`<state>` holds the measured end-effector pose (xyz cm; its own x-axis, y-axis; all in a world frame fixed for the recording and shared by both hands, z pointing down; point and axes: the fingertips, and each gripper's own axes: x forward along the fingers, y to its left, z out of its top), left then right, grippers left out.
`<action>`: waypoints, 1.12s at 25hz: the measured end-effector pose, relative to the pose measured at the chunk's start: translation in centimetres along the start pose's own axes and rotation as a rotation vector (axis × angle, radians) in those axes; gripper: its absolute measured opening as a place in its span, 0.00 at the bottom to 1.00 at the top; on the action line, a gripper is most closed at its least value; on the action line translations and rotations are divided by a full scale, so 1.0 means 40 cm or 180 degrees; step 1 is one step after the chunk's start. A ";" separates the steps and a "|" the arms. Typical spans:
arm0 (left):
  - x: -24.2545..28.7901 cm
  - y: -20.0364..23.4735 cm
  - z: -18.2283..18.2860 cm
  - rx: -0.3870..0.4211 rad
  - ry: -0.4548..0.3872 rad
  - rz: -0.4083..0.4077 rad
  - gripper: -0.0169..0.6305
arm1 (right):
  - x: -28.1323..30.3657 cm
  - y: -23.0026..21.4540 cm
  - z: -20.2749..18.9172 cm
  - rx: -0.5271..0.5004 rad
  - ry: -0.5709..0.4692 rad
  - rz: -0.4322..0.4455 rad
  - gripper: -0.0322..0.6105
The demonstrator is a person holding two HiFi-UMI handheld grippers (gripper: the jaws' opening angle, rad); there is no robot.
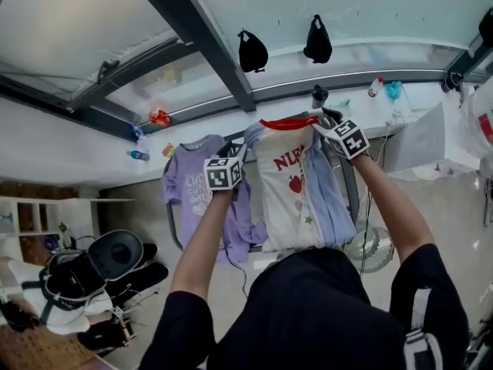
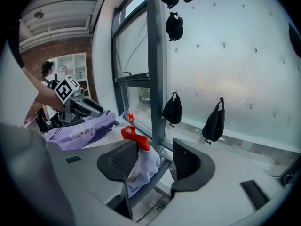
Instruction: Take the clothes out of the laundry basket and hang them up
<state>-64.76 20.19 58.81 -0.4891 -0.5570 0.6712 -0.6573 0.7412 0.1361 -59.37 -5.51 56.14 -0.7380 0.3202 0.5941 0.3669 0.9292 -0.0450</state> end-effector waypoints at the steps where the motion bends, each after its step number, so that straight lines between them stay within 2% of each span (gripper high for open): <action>1: -0.019 -0.008 0.000 0.0015 -0.0048 -0.0019 0.32 | -0.011 0.004 -0.004 -0.0034 0.0014 -0.0062 0.35; 4: -0.081 -0.035 -0.012 0.0018 -0.0179 -0.0072 0.32 | -0.025 -0.004 -0.036 -0.0280 0.0115 -0.0310 0.37; 6: -0.134 -0.063 -0.034 0.0029 -0.0245 -0.0122 0.32 | -0.037 -0.010 -0.109 -0.0402 0.0352 -0.0463 0.37; 8: -0.189 -0.090 -0.055 0.0080 -0.0301 -0.0176 0.32 | -0.052 -0.017 -0.198 -0.0201 0.0643 -0.0529 0.42; 9: -0.218 -0.098 -0.065 0.0111 -0.0334 -0.0192 0.32 | -0.064 -0.020 -0.218 -0.0054 0.0649 -0.0580 0.42; 13: -0.328 -0.108 -0.094 0.0156 -0.0507 -0.0204 0.32 | -0.135 0.037 -0.197 0.0301 0.0210 -0.0655 0.42; 18: -0.464 -0.118 -0.115 0.0041 -0.0767 -0.0201 0.32 | -0.255 0.205 -0.099 0.0389 -0.0404 -0.0467 0.42; 20: -0.528 -0.136 -0.126 0.0090 -0.0871 -0.0209 0.32 | -0.319 0.285 -0.066 0.0389 -0.0615 -0.0438 0.42; 24: -0.661 -0.200 -0.182 0.0412 -0.0975 -0.0257 0.31 | -0.407 0.475 -0.061 0.0209 -0.0695 -0.0320 0.42; 26: -0.722 -0.224 -0.212 0.0373 -0.1087 -0.0307 0.30 | -0.451 0.567 -0.065 0.0245 -0.0759 -0.0228 0.42; 28: -0.780 -0.238 -0.242 0.0209 -0.1218 -0.0340 0.25 | -0.502 0.652 -0.074 0.0391 -0.0870 -0.0135 0.39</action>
<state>-37.70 34.14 43.62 -0.5861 -0.7380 0.3344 -0.7451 0.6531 0.1353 -33.30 11.73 45.40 -0.8824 0.3031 0.3599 0.2737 0.9528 -0.1316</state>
